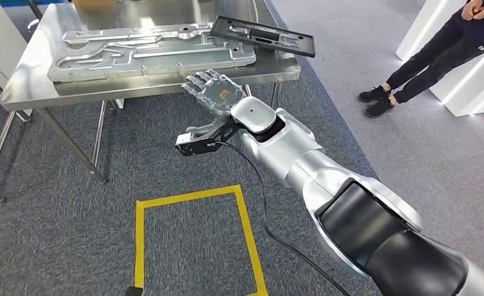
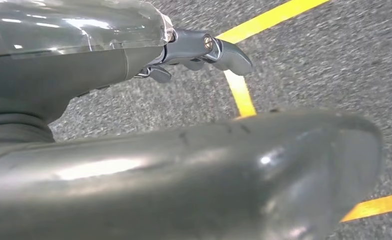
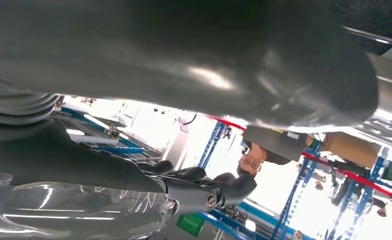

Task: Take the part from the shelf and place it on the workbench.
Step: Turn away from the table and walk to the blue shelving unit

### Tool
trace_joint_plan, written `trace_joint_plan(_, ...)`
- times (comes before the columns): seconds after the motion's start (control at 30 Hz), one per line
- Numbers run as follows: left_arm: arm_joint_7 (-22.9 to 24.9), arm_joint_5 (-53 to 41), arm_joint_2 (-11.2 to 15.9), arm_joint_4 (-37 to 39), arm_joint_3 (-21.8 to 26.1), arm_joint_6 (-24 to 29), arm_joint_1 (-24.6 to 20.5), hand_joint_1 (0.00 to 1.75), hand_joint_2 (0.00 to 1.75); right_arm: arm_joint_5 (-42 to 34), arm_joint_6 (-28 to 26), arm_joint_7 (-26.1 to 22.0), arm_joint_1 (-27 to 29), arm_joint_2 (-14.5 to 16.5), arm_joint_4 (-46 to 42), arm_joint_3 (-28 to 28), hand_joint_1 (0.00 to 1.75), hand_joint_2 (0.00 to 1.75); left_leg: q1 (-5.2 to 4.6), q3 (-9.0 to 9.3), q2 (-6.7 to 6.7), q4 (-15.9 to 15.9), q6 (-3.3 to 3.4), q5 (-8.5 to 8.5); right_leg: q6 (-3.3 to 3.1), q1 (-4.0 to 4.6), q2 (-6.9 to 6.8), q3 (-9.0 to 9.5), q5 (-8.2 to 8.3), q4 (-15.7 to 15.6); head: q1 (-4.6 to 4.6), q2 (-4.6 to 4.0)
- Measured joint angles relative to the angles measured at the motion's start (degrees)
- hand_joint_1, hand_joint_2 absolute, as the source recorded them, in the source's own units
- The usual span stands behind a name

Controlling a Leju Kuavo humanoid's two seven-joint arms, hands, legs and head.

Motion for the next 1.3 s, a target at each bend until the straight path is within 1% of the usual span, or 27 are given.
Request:
trace_joint_plan(0.03,0.2,-0.15,0.02,0.0,0.0,0.08,-0.03,0.0,0.0,-0.03,-0.07,-0.01,0.07,-0.05,0.03,0.0,0.0,0.0,-0.01,-0.94,0.0,0.03,0.12,0.67,0.23,-0.02,0.04,-1.03,-2.65,3.97,0.0,0.0)
trace_joint_plan(0.07,0.48,-0.33,0.03,0.0,-0.01,0.28,-0.02,0.0,0.0,-0.08,-0.18,-0.03,0.23,-0.1,0.08,0.0,0.0,0.0,-0.01,-1.86,-0.01,0.05,0.1,1.28,0.39,-0.04,0.04,-1.79,-3.91,7.69,0.0,0.0)
trace_joint_plan(0.1,0.77,-0.5,0.04,0.0,-0.02,0.57,0.0,0.0,0.0,-0.14,-0.31,-0.07,0.45,-0.12,0.14,0.0,0.0,0.0,-0.02,-2.74,-0.02,0.07,0.04,1.89,0.45,-0.04,0.04,-1.97,-3.6,10.25,0.0,0.0)
trace_joint_plan(0.13,1.02,-0.64,0.05,0.0,-0.02,0.86,0.02,0.0,0.0,-0.19,-0.49,-0.1,0.69,-0.12,0.18,0.0,0.0,0.0,-0.04,-3.55,-0.02,0.09,-0.05,2.49,0.38,-0.03,0.05,-1.36,-2.18,11.12,0.0,0.0)
trace_joint_plan(0.17,1.18,-0.67,0.05,0.0,-0.02,1.16,0.04,0.0,0.0,-0.22,-0.7,-0.12,0.87,-0.12,0.21,0.0,0.0,0.0,-0.08,-4.26,-0.01,0.11,-0.17,3.05,0.17,0.01,0.06,0.24,-0.38,9.94,0.0,0.0)
trace_joint_plan(0.2,1.26,-0.66,0.04,0.0,-0.02,1.41,0.05,0.0,0.0,-0.32,-0.98,-0.11,0.95,-0.1,0.2,-0.03,0.0,0.0,-0.12,-4.79,-0.01,0.13,-0.3,3.57,-0.27,0.12,0.1,2.9,0.78,6.85,0.0,0.0)
trace_joint_plan(0.23,1.31,-0.64,-0.01,0.0,-0.01,1.62,0.07,0.0,0.0,-0.53,-1.33,-0.1,0.95,-0.05,0.11,-0.13,0.0,0.0,-0.23,-5.18,-0.01,0.21,-0.48,3.99,-0.84,0.34,0.11,6.35,0.77,2.38,0.0,0.0)
trace_joint_plan(0.27,1.31,-0.61,-0.07,0.0,-0.01,1.81,0.09,0.0,0.0,-0.81,-1.71,-0.1,0.89,0.01,-0.02,-0.28,0.0,0.0,-0.32,-5.43,0.0,0.25,-0.73,4.39,-1.35,0.51,0.11,9.52,-0.06,-2.07,0.0,0.0)
trace_joint_plan(0.3,1.31,-0.57,-0.13,0.0,0.0,1.96,0.1,0.0,0.0,-1.12,-2.05,-0.11,0.81,0.06,-0.15,-0.47,0.0,0.0,-0.36,-5.59,0.03,0.27,-1.02,4.78,-1.75,0.71,0.1,11.84,-1.1,-5.52,0.0,0.0)
trace_joint_plan(0.33,1.29,-0.54,-0.17,0.0,0.0,2.04,0.11,0.0,0.0,-1.37,-2.27,-0.14,0.76,0.1,-0.27,-0.62,0.0,0.0,-0.38,-5.69,0.07,0.17,-1.36,5.18,-2.0,0.85,0.06,13.04,-1.81,-7.62,0.0,0.0)
trace_joint_plan(0.37,1.28,-0.51,-0.17,0.0,0.0,2.07,0.12,0.0,0.0,-1.55,-2.44,-0.17,0.77,0.1,-0.33,-0.73,0.0,0.0,-0.39,-5.74,0.11,0.02,-1.52,5.37,-1.95,0.78,0.07,13.22,-1.94,-8.47,0.0,0.0)
trace_joint_plan(0.43,1.19,-0.43,-0.16,0.0,0.0,2.11,0.23,0.0,0.0,-1.95,-2.99,-0.21,0.88,-0.06,-0.4,-1.01,0.0,0.0,-0.42,-5.84,0.13,-0.52,-1.08,5.61,-1.91,0.77,0.08,12.95,-1.39,-8.98,0.0,0.0)
trace_joint_plan(0.47,1.15,-0.36,-0.14,0.0,0.0,2.16,0.33,0.0,0.0,-2.2,-3.46,-0.26,0.99,-0.23,-0.43,-1.2,0.0,0.0,-0.41,-5.87,0.12,-0.78,-1.16,5.82,-1.94,0.77,0.09,12.82,-1.13,-9.12,0.0,0.0)
trace_joint_plan(0.5,1.15,-0.3,-0.13,0.0,0.0,2.28,0.47,0.0,0.0,-2.46,-3.99,-0.44,1.13,-0.5,-0.44,-1.44,0.0,0.0,-0.32,-5.9,0.12,-1.11,-1.3,6.23,-2.12,0.88,0.07,12.59,-0.89,-9.07,0.0,0.0)
trace_joint_plan(0.57,1.25,-0.15,-0.1,0.0,0.0,2.67,0.77,0.0,0.0,-2.94,-4.94,-1.0,1.68,-1.21,-0.45,-1.94,0.0,0.0,-0.19,-5.96,0.12,-1.54,-1.91,7.2,-2.51,1.03,0.07,12.23,-0.51,-8.97,0.0,0.0)
trace_joint_plan(0.63,1.31,0.03,-0.05,0.0,0.05,3.02,1.1,0.0,0.0,-3.47,-5.75,-1.56,2.52,-2.1,-0.51,-2.46,0.0,0.0,-0.16,-6.09,0.12,-1.79,-1.92,7.81,-2.71,1.08,0.07,11.97,-0.2,-8.9,0.0,0.0)
trace_joint_plan(0.7,1.3,0.16,0.03,0.0,0.14,3.12,1.42,0.0,0.0,-4.01,-6.45,-1.95,3.42,-2.9,-0.58,-3.07,0.0,0.0,-0.14,-6.21,0.12,-1.91,-2.17,8.12,-2.82,1.11,0.08,11.76,-0.04,-8.8,0.0,0.0)
trace_joint_plan(0.87,1.29,0.31,0.08,0.0,0.26,3.1,1.6,0.0,0.0,-5.16,-7.64,-2.12,4.96,-4.36,-0.68,-4.51,0.0,0.0,-0.13,-6.32,0.11,-1.92,-2.3,8.29,-2.86,1.11,0.09,11.54,0.0,-8.64,0.0,0.0)
trace_joint_plan(0.97,1.29,0.38,0.08,0.0,0.5,2.91,1.69,0.0,0.0,-6.78,-10.43,-2.64,6.99,-6.0,-0.86,-6.24,0.0,0.0,-0.13,-6.39,0.04,-1.92,-2.31,8.28,-2.85,1.11,-0.02,11.53,-0.02,-8.64,0.0,0.0)
trace_joint_plan(1.1,1.13,0.48,0.19,0.0,0.86,2.85,2.2,0.0,0.0,-8.24,-14.5,-4.23,11.49,-8.44,-0.91,-8.45,0.0,0.0,-0.18,-6.62,-0.05,-1.89,-2.34,8.27,-2.81,1.09,-0.06,11.37,-0.02,-8.64,0.0,0.0)
trace_joint_plan(1.2,1.02,0.54,0.25,0.0,1.12,2.85,2.31,0.0,0.0,-8.42,-15.1,-4.55,13.59,-9.35,-0.92,-9.25,0.0,0.0,-0.19,-6.8,-0.02,-1.87,-2.32,8.28,-2.74,1.06,-0.01,11.17,0.04,-8.64,0.0,0.0)
trace_joint_plan(1.3,1.0,0.54,0.28,0.0,1.18,2.85,2.33,0.0,0.0,-8.46,-15.08,-4.57,14.39,-9.8,-1.0,-9.58,0.0,0.0,-0.19,-6.91,-0.03,-1.85,-2.28,8.31,-2.67,1.06,-0.01,11.08,0.09,-8.64,0.0,0.0)
